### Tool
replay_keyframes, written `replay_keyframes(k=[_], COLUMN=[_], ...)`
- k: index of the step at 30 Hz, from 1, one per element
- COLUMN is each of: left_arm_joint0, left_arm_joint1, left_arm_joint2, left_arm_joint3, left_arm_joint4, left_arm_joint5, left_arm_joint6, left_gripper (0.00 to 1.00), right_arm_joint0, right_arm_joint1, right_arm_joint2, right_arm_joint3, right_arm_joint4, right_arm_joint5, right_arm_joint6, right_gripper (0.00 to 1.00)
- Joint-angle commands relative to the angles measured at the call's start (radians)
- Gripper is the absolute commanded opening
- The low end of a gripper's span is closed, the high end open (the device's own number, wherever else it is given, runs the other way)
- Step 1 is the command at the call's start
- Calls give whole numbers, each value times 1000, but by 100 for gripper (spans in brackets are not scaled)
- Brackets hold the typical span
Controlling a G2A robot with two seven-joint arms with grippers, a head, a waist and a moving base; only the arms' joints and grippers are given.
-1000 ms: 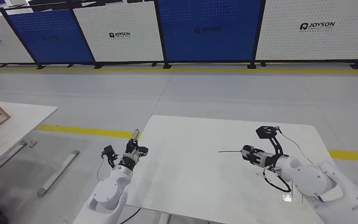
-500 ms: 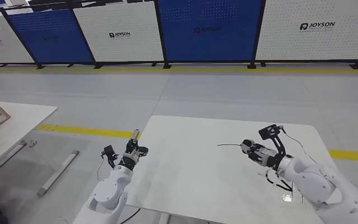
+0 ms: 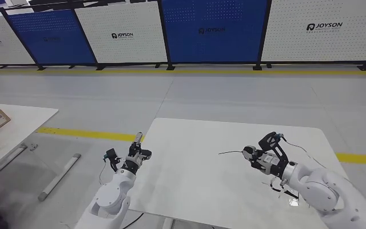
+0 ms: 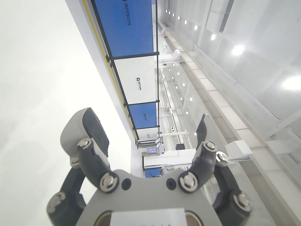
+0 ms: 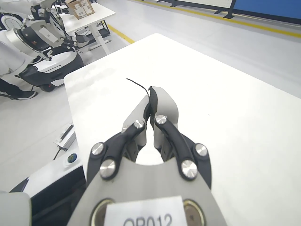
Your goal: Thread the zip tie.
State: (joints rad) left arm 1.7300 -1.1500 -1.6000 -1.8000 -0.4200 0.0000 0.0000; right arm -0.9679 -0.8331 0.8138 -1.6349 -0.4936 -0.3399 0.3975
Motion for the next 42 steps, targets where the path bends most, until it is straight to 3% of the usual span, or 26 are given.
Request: replay_keyframes(k=[1, 8, 13, 28, 35, 42], left_arm_joint0=[0, 0, 0, 0, 0, 0], left_arm_joint1=[0, 0, 0, 0, 0, 0], left_arm_joint2=[0, 0, 0, 0, 0, 0], left_arm_joint3=[0, 0, 0, 0, 0, 0], left_arm_joint4=[0, 0, 0, 0, 0, 0], left_arm_joint5=[0, 0, 0, 0, 0, 0], left_arm_joint6=[0, 0, 0, 0, 0, 0], left_gripper=[100, 100, 100, 100, 100, 100], right_arm_joint0=[-1, -2, 48, 48, 4, 4], right_arm_joint1=[0, 16, 34, 34, 41, 41], right_arm_joint2=[2, -61, -147, -147, -116, -116], right_arm_joint3=[-1, -91, -59, -59, -108, -108], right_arm_joint4=[-8, -206, -276, -276, -412, -412], right_arm_joint5=[1, 0, 0, 0, 0, 0], right_arm_joint6=[-5, -110, -152, -152, -328, -328], right_gripper=[0, 0, 0, 0, 0, 0])
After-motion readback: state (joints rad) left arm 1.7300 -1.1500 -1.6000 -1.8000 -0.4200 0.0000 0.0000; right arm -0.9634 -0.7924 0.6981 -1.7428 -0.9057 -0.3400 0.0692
